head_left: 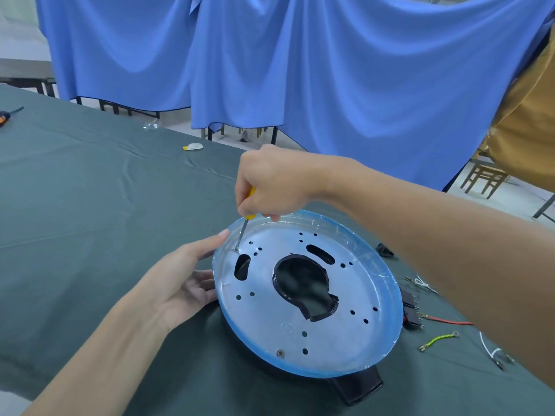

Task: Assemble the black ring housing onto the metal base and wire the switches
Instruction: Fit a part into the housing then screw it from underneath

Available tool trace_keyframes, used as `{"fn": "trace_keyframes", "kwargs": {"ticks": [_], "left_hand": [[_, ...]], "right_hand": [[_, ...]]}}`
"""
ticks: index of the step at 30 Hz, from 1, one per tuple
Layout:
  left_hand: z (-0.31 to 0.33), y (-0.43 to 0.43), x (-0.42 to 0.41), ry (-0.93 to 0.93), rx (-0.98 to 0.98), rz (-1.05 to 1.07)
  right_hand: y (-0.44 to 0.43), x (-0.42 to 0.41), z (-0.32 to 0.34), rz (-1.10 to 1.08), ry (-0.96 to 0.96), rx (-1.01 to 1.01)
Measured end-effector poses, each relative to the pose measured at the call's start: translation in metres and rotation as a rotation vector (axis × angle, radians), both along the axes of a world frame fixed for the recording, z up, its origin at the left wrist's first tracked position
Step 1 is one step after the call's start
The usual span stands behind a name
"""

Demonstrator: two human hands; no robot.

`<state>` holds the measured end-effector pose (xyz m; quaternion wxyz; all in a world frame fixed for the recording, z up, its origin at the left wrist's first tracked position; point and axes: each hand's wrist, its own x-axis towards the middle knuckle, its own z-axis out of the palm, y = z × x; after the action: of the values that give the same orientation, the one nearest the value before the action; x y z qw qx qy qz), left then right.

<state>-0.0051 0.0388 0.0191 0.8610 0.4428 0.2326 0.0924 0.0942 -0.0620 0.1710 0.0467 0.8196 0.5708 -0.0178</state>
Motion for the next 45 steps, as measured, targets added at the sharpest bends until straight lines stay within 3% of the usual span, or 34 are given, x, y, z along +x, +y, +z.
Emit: {"fn": "trace_keyframes", "kwargs": {"ticks": [6, 15, 18, 23, 34, 38, 45], "left_hand": [[0.002, 0.001, 0.002, 0.004, -0.006, 0.012], [0.001, -0.003, 0.002, 0.017, 0.036, 0.038], [0.001, -0.005, 0.001, 0.025, 0.054, 0.050], [0.002, -0.007, 0.001, 0.048, 0.067, 0.057], [0.007, -0.009, 0.002, 0.087, 0.099, 0.057], [0.012, -0.012, 0.005, 0.140, 0.150, 0.047], [0.025, -0.018, 0.022, 0.352, 0.285, 0.031]], "right_hand": [[0.020, -0.014, 0.001, -0.183, -0.002, -0.030], [0.023, -0.005, 0.004, -0.315, 0.254, 0.014], [0.013, 0.000, 0.012, -0.216, 0.148, -0.077], [0.004, 0.000, 0.012, 0.020, -0.052, -0.040], [0.015, -0.004, -0.005, -0.140, -0.104, -0.050], [-0.007, 0.010, 0.002, -0.366, 0.091, 0.106], [-0.073, 0.048, -0.033, -0.705, 0.361, 0.724]]}}
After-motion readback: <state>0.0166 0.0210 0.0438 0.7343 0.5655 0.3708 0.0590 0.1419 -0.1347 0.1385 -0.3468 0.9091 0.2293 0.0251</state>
